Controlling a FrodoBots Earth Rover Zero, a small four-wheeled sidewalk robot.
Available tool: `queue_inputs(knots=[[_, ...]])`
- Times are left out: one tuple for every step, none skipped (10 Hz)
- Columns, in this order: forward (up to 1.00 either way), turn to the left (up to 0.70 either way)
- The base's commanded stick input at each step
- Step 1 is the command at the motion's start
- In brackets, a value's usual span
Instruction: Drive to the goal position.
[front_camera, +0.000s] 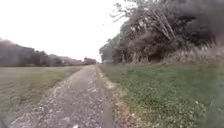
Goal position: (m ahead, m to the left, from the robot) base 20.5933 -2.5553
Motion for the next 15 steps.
queue_inputs(knots=[[0.60, 0.15], [0.60, 0.15], [0.60, 0.15], [0.60, 0.15], [0.60, 0.15], [0.60, 0.15], [0.60, 0.15], [0.60, 0.15], [0.60, 0.15], [0.60, 0.15], [0.60, 0.15], [0.60, 0.15], [0.60, 0.15], [0.60, 0.13], [0.60, 0.10]])
